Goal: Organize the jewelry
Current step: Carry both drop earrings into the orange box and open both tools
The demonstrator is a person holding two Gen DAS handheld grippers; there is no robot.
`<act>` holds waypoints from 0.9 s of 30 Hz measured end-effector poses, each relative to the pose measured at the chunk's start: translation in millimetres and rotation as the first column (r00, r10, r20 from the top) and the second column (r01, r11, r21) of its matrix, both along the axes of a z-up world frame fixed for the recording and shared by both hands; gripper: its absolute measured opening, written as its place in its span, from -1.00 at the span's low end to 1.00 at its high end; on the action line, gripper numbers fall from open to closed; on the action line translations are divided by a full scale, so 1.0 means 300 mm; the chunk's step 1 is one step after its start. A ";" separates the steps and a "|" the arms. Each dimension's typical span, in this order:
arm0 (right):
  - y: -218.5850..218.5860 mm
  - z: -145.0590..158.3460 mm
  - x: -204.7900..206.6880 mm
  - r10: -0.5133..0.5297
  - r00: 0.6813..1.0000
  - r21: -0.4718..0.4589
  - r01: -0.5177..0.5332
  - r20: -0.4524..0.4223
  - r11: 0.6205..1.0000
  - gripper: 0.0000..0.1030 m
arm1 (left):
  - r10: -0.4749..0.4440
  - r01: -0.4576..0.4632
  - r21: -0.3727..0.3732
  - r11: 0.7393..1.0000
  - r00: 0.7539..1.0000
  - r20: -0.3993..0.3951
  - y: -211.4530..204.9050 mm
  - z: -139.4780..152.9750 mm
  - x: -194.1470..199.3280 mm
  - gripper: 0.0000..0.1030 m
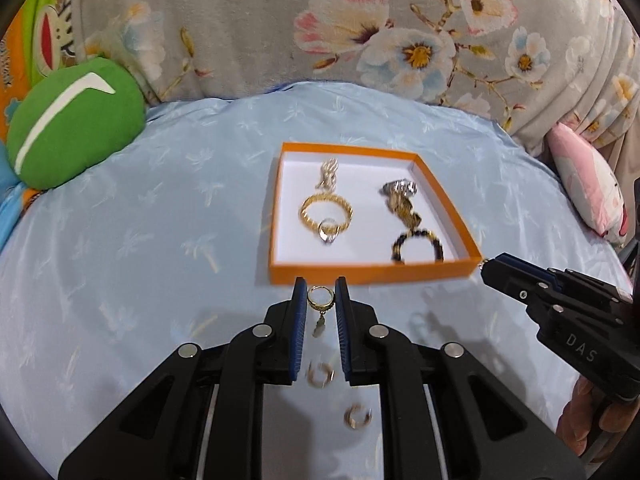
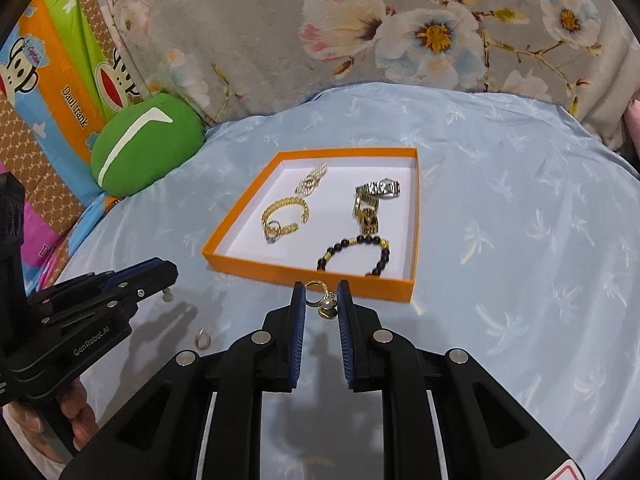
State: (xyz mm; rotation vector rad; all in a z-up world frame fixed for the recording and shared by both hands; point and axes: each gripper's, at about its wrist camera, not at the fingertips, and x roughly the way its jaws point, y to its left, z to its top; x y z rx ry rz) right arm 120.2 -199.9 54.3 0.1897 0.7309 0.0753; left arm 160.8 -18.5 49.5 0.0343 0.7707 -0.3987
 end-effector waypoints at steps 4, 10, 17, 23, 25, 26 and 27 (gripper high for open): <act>-0.016 0.002 0.134 0.002 1.000 0.007 -0.002 -0.005 1.000 -0.71 | 0.004 -0.004 -0.006 1.000 1.000 -0.011 -0.040 -0.013 0.120 -0.73; -0.005 -0.047 0.285 0.011 0.999 -0.005 -0.011 -0.035 1.000 -0.71 | -0.006 0.006 0.016 1.000 0.999 -0.043 -0.108 -0.075 0.257 -0.74; -0.008 -0.113 0.358 0.019 0.997 -0.003 -0.019 -0.071 1.000 -0.70 | -0.027 0.030 0.046 0.999 0.997 -0.069 -0.153 -0.141 0.307 -0.73; -0.003 -0.142 0.376 0.021 0.996 -0.010 -0.022 -0.089 1.000 -0.70 | -0.033 0.037 0.060 0.998 0.997 -0.076 -0.166 -0.167 0.315 -0.73; -0.003 -0.148 0.380 0.027 0.995 -0.007 -0.028 -0.094 1.000 -0.70 | -0.028 0.032 0.067 0.997 0.997 -0.070 -0.167 -0.172 0.315 -0.72; -0.002 -0.151 0.382 0.026 0.995 -0.010 -0.028 -0.094 1.000 -0.69 | -0.025 0.030 0.073 0.997 0.997 -0.067 -0.169 -0.173 0.315 -0.72; -0.002 -0.152 0.382 0.025 0.995 -0.013 -0.026 -0.093 1.000 -0.69 | -0.023 0.028 0.075 0.997 0.998 -0.064 -0.169 -0.175 0.314 -0.72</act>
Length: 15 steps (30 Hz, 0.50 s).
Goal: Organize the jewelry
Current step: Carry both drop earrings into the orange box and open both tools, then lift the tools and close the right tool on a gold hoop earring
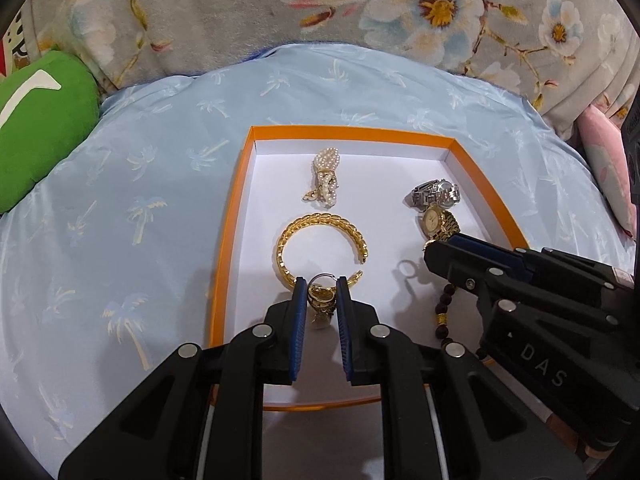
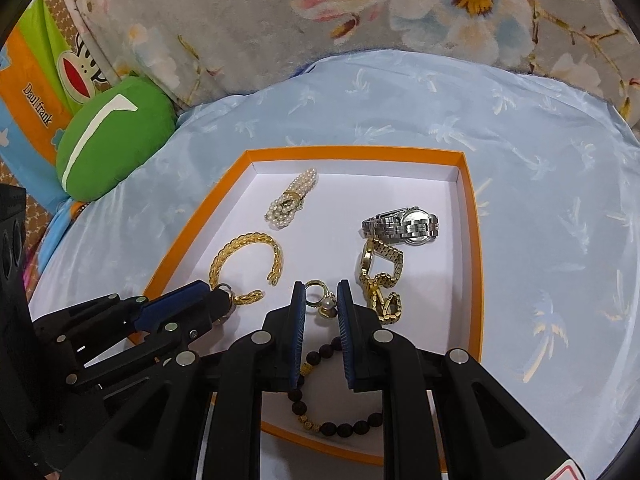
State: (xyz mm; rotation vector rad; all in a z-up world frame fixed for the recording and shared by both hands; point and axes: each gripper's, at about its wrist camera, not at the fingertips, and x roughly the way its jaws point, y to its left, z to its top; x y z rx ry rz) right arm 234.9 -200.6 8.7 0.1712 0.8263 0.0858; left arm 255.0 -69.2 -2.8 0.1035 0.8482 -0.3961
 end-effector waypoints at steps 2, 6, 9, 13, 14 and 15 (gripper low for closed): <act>0.001 0.004 -0.003 -0.001 1.000 -0.005 0.001 0.015 1.000 -0.66 | 0.002 -0.002 -0.003 1.000 1.000 0.005 0.000 -0.001 -0.003 -0.72; -0.002 0.006 -0.005 -0.004 1.000 -0.007 0.004 0.023 1.000 -0.65 | 0.018 -0.018 0.006 1.000 1.000 0.015 0.003 -0.001 -0.005 -0.52; -0.004 0.012 -0.014 -0.010 0.999 -0.014 0.010 0.035 1.000 -0.65 | 0.032 -0.032 -0.002 0.999 0.999 0.028 0.012 0.009 -0.009 -0.34; -0.009 0.037 -0.047 -0.021 0.998 -0.019 0.022 0.062 1.000 -0.65 | 0.045 -0.045 -0.004 0.999 0.998 0.050 0.024 0.030 -0.025 -0.17; -0.009 0.045 -0.061 -0.026 0.997 -0.023 0.027 0.069 0.999 -0.65 | 0.054 -0.054 -0.002 0.999 0.997 0.061 0.029 0.038 -0.036 -0.14; -0.011 0.052 -0.076 -0.029 0.997 -0.021 0.030 0.075 0.999 -0.65 | 0.060 -0.060 -0.001 0.998 0.996 0.069 0.034 0.046 -0.047 -0.11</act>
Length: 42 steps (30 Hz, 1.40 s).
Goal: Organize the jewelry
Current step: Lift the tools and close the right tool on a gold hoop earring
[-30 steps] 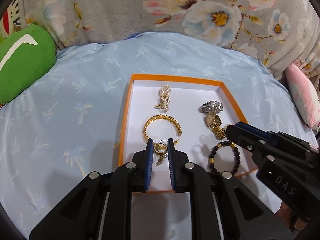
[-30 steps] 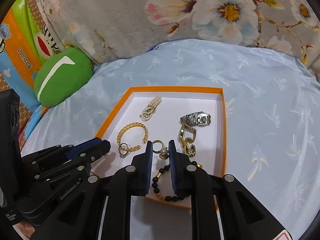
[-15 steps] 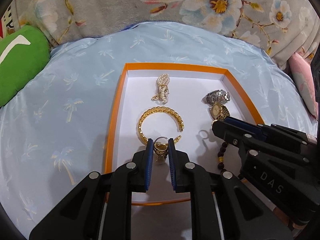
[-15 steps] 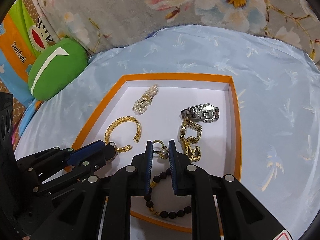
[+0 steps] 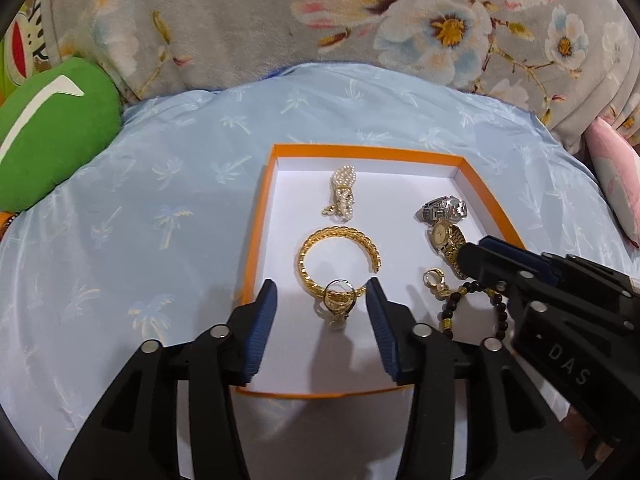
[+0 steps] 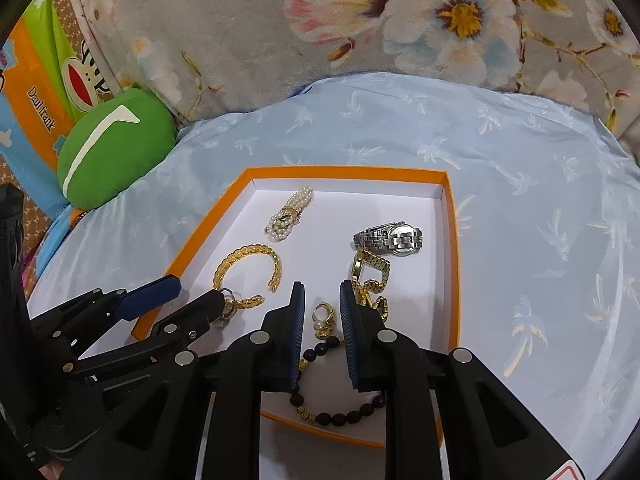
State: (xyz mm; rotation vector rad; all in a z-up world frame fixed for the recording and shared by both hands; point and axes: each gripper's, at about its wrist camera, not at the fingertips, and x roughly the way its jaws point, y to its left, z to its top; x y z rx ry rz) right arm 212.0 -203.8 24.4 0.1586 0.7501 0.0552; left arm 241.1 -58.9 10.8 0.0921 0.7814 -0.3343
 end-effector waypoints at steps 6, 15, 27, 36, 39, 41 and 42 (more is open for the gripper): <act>-0.008 0.045 -0.159 -0.008 1.000 0.010 0.008 0.025 1.000 -0.63 | 0.015 -0.014 -0.023 1.000 0.999 0.050 0.077 0.072 -0.122 -0.11; 0.113 -0.032 -0.450 0.086 0.995 0.037 -0.085 -0.044 0.996 -0.47 | 0.101 -0.101 -0.010 0.995 0.995 0.024 0.309 0.042 -0.372 -0.07; 0.370 -0.101 -0.480 0.165 0.981 -0.003 -0.166 -0.104 0.986 -0.32 | 0.152 -0.151 0.010 0.988 0.988 -0.025 0.410 -0.039 -0.494 -0.07; 0.402 -0.117 -0.469 0.124 0.985 -0.098 -0.136 -0.122 0.986 -0.50 | 0.149 -0.149 0.018 0.989 0.989 -0.022 0.413 -0.048 -0.503 -0.07; 0.400 -0.118 -0.468 0.123 0.985 -0.100 -0.135 -0.123 0.986 -0.85 | 0.148 -0.148 0.017 0.989 0.989 -0.024 0.414 -0.049 -0.502 -0.07; 0.394 -0.119 -0.466 0.122 0.985 -0.089 -0.133 -0.124 0.987 -0.96 | 0.148 -0.147 0.018 0.989 0.989 -0.029 0.412 -0.050 -0.500 -0.07; 0.390 -0.119 -0.467 0.121 0.985 -0.086 -0.132 -0.124 0.988 -0.99 | 0.147 -0.147 0.019 0.989 0.989 -0.031 0.411 -0.050 -0.500 -0.07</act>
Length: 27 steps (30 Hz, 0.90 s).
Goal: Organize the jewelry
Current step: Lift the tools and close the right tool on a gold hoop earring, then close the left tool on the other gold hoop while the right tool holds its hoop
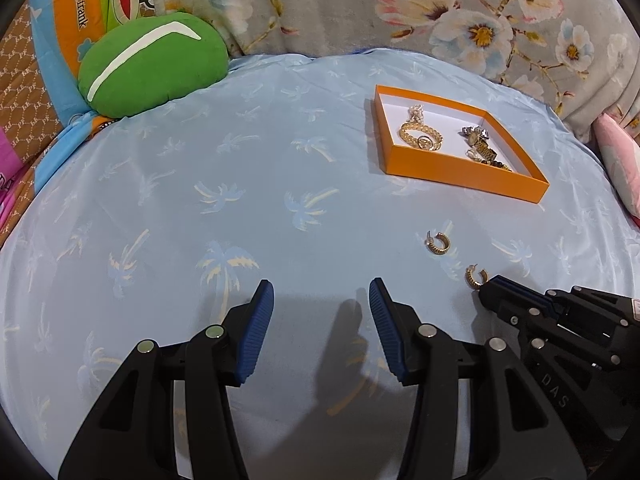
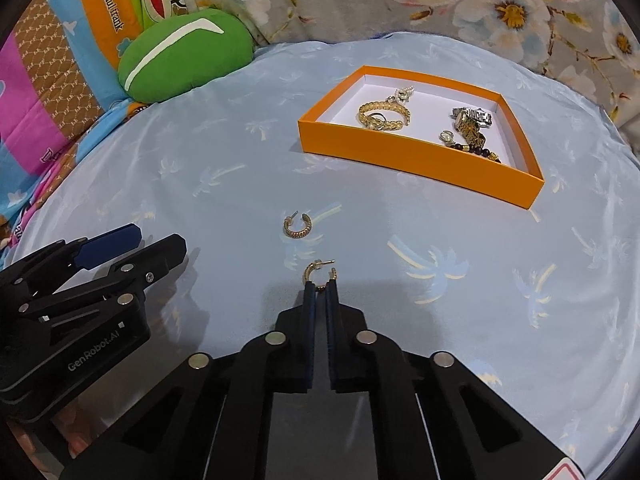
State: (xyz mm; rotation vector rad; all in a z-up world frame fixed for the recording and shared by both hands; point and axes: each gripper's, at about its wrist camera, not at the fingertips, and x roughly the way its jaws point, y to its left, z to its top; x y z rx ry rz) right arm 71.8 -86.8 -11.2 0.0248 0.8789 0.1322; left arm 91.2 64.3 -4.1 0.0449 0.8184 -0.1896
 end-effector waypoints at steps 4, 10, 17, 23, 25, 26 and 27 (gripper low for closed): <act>-0.013 0.000 -0.003 -0.013 1.000 0.008 0.013 0.000 1.000 -1.00 | -0.009 0.009 -0.005 1.000 1.000 -0.008 -0.009 0.000 0.007 -0.07; -0.029 0.021 -0.013 0.011 1.000 0.065 -0.012 0.022 0.998 -0.88 | -0.016 0.016 -0.006 1.000 1.000 -0.001 -0.032 0.007 0.011 -0.07; 0.016 0.009 0.034 0.015 1.000 0.019 -0.015 -0.005 1.000 -0.63 | -0.010 0.010 -0.011 1.000 1.000 -0.001 -0.023 0.010 0.013 -0.07; 0.018 0.003 0.047 0.001 1.000 -0.004 -0.001 -0.005 1.000 -0.71 | -0.024 0.024 -0.002 1.000 1.000 -0.003 -0.032 0.008 0.020 -0.07; 0.015 0.003 0.046 0.001 1.000 -0.001 -0.001 -0.004 1.000 -0.72 | -0.030 0.030 0.002 1.000 1.000 -0.003 -0.040 0.010 0.023 -0.07; 0.010 0.003 0.045 -0.005 1.000 0.000 0.005 -0.003 1.000 -0.72 | -0.036 0.036 -0.001 0.999 0.999 -0.006 -0.045 0.011 0.027 -0.07; 0.000 0.004 0.043 -0.012 1.000 0.003 0.012 0.001 1.000 -0.72 | -0.045 0.045 -0.007 0.999 0.999 -0.011 -0.053 0.011 0.031 -0.07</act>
